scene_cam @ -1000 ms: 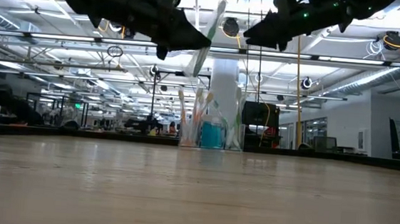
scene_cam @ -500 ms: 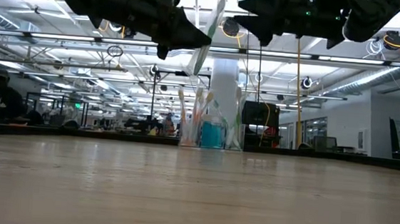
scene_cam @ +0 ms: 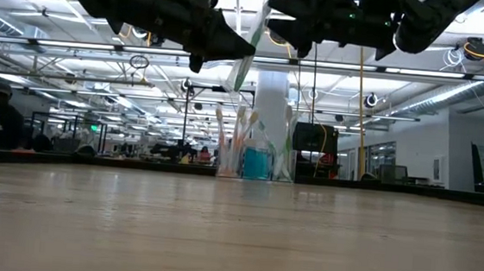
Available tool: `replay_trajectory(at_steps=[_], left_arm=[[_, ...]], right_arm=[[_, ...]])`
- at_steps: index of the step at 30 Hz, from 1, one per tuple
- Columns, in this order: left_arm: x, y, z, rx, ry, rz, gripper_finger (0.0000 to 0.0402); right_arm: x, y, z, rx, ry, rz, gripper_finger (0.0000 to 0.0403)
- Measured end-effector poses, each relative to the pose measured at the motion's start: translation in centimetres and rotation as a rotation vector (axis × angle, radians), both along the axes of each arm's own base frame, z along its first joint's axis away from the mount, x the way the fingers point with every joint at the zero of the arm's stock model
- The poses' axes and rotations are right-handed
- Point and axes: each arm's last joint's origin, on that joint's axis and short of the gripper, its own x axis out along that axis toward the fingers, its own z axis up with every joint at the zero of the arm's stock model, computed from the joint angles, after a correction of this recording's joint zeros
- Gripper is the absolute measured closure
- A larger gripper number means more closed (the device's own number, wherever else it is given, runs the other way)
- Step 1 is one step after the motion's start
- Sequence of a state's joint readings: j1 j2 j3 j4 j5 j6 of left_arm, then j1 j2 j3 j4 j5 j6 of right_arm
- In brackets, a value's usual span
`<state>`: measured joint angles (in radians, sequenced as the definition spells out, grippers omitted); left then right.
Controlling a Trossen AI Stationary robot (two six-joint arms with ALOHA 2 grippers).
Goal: Pick & Place toothbrushing station
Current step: Put the green toothbrush into the transparent organizer
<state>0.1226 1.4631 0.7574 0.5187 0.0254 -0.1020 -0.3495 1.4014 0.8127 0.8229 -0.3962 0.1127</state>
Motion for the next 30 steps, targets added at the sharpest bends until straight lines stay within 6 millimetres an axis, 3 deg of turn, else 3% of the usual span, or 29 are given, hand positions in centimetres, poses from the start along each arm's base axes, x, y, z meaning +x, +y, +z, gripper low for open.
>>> replay_trajectory(at_steps=[21, 30], left_arm=[[0.0, -0.2, -0.3, -0.006, 0.028, -0.003, 0.0396], [0.0, -0.1, -0.3, -0.003, 0.03, 0.014, 0.0395]], right_arm=[[2.0, -0.4, -0.5, 0.03, 0.015, 0.062, 0.0159], [2.0, -0.4, -0.7, 0.034, 0.028, 0.063, 0.0229]])
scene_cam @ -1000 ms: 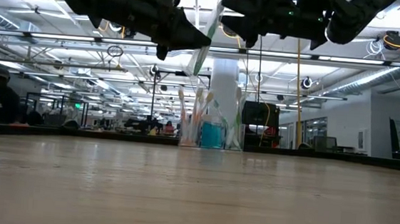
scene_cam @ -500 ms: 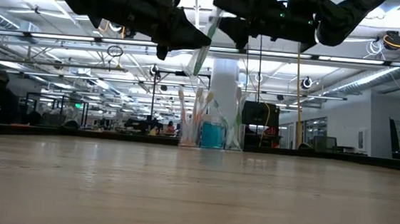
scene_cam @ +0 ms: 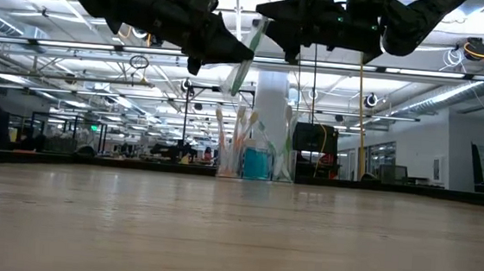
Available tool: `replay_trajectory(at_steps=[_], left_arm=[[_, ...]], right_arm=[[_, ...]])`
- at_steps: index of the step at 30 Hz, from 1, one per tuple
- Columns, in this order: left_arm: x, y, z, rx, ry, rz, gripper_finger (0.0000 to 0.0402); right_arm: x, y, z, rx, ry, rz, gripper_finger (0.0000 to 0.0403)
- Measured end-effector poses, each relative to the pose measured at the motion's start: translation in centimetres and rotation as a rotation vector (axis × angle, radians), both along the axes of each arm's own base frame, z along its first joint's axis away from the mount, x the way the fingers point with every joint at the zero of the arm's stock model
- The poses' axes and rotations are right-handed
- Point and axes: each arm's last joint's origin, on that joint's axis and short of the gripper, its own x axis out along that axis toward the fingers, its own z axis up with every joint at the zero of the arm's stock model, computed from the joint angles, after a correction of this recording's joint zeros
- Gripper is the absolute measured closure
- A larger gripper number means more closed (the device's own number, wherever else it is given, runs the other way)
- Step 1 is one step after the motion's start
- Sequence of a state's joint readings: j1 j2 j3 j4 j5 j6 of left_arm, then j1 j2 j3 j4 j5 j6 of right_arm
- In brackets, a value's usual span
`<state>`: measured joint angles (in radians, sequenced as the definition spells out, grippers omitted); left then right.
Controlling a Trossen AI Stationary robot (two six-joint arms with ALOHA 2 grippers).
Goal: Pick & Place toothbrushing station
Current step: Put the green toothbrush into the transparent organizer
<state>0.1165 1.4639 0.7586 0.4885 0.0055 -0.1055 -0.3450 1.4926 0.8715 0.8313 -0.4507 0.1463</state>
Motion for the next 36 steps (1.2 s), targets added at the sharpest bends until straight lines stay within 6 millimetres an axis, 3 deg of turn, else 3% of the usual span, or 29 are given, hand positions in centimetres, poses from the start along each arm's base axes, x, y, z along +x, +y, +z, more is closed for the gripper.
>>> replay_trajectory(at_steps=[15, 19, 26, 31, 36], left_arm=[[0.0, 0.0, -0.2, -0.001, 0.018, 0.013, 0.039], [0.0, 0.0, -0.1, -0.022, 0.015, 0.019, 0.035], [-0.1, -0.5, 0.0, -0.036, 0.01, 0.005, 0.0243], [-1.4, -0.8, 2.2, -0.028, -0.038, -0.007, 0.0171], [-4.1, -0.9, 4.8, -0.008, -0.043, 0.07, 0.0129]], right_arm=[[-0.2, 0.2, 0.2, 0.004, -0.007, 0.053, 0.0353], [-0.2, 0.3, 0.4, -0.002, -0.009, 0.059, 0.0371], [-0.5, 0.3, 0.7, -0.01, -0.006, 0.052, 0.0378], [-0.7, 0.3, 1.0, -0.012, -0.008, 0.048, 0.0377], [-1.2, 0.2, 1.2, -0.011, 0.014, 0.035, 0.038]])
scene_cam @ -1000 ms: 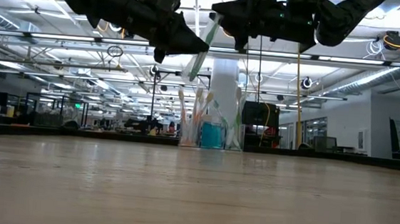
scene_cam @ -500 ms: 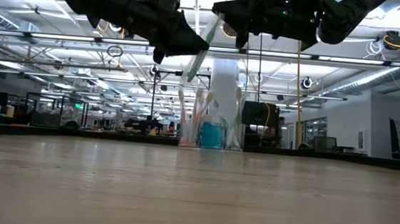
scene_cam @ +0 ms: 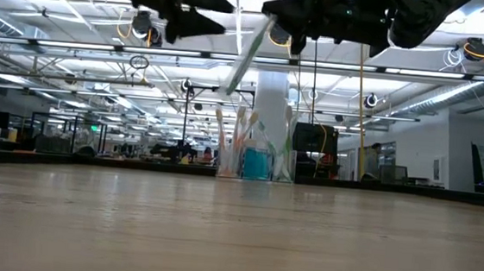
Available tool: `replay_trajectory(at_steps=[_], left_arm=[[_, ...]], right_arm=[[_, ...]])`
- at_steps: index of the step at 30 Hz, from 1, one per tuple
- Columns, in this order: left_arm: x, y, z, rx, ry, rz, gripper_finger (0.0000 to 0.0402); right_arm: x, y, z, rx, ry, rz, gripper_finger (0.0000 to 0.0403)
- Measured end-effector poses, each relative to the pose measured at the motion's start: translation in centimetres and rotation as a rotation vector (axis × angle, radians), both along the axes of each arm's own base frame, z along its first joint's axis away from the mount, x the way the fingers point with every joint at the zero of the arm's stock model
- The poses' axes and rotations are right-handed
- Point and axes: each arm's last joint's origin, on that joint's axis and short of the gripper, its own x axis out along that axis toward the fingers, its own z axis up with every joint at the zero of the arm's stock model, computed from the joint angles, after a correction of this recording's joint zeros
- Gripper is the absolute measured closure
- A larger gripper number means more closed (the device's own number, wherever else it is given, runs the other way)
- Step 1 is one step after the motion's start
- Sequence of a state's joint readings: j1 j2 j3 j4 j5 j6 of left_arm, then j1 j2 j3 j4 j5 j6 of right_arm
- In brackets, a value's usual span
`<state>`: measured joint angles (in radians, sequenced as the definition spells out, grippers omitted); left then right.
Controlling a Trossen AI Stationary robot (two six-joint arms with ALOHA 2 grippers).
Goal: Pick & Place toothbrushing station
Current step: Put the green toothbrush into the transparent organizer
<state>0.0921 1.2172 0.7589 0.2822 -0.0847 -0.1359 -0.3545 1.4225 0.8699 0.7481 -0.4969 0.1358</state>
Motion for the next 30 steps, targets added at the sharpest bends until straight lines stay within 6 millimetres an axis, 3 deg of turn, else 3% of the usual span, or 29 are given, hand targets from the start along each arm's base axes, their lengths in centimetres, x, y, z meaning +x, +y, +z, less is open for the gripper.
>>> replay_trajectory(at_steps=[8, 16, 23, 30], left_arm=[[-5.1, -0.3, 2.9, -0.001, 0.023, 0.071, 0.0104], [-11.1, -1.6, 4.4, 0.093, 0.084, 0.105, 0.0099], [-14.5, -1.8, 4.1, 0.107, 0.118, 0.252, 0.01], [-16.2, -1.8, 1.6, 0.113, 0.053, 0.248, 0.0094]], right_arm=[[-1.7, -0.6, 1.8, -0.047, -0.038, -0.082, 0.0379], [-3.1, -3.4, 2.4, -0.168, -0.046, -0.481, 0.0379], [-4.4, -5.7, 2.4, -0.167, -0.036, -0.615, 0.038], [-5.3, -7.6, 2.3, -0.16, -0.036, -0.732, 0.038]])
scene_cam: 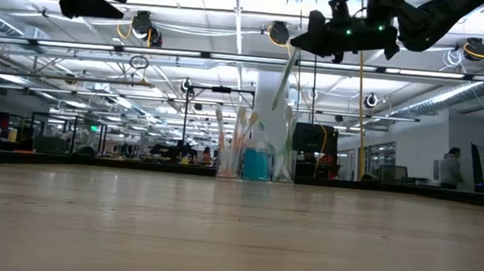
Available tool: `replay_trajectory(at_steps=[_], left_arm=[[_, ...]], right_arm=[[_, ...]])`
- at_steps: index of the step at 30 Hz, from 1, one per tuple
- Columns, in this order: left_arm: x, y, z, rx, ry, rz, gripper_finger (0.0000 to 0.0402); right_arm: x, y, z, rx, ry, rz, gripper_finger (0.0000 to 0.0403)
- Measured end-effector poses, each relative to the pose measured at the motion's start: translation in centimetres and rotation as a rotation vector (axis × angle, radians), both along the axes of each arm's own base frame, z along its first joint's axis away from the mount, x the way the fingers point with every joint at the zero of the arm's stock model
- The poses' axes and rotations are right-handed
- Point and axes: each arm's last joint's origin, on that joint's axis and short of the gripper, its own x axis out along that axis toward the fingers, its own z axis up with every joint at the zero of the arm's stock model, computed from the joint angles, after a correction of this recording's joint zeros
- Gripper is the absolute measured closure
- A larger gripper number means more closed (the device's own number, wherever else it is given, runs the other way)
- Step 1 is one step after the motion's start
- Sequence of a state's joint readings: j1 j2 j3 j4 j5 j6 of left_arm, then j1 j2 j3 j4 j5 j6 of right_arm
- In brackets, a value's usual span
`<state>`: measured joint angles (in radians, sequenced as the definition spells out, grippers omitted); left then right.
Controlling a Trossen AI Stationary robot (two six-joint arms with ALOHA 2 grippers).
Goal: Pick & Place toothbrushing station
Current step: Put the green toothbrush into the transparent organizer
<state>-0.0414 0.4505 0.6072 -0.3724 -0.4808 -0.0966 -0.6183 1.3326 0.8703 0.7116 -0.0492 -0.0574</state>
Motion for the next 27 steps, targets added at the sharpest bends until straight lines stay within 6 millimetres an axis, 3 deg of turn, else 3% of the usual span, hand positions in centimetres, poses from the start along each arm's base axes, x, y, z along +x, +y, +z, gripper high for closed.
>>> replay_trajectory(at_steps=[8, 14, 20, 27], left_arm=[[-1.2, 0.0, -3.3, -0.014, -0.099, -0.02, 0.0094], [-1.4, 0.1, -5.3, -0.046, -0.127, 0.0, 0.0094], [-1.5, 0.1, -5.6, -0.069, -0.136, 0.004, 0.0093], [-1.5, 0.1, -5.6, -0.068, -0.136, 0.004, 0.0094]], right_arm=[[0.0, -2.1, -1.9, 0.098, 0.026, -0.044, 0.038], [1.2, -3.1, -3.5, 0.142, 0.075, -0.046, 0.038], [2.1, -3.4, -4.5, 0.225, 0.232, -0.046, 0.038], [2.0, -3.4, -5.1, 0.288, 0.277, -0.05, 0.038]])
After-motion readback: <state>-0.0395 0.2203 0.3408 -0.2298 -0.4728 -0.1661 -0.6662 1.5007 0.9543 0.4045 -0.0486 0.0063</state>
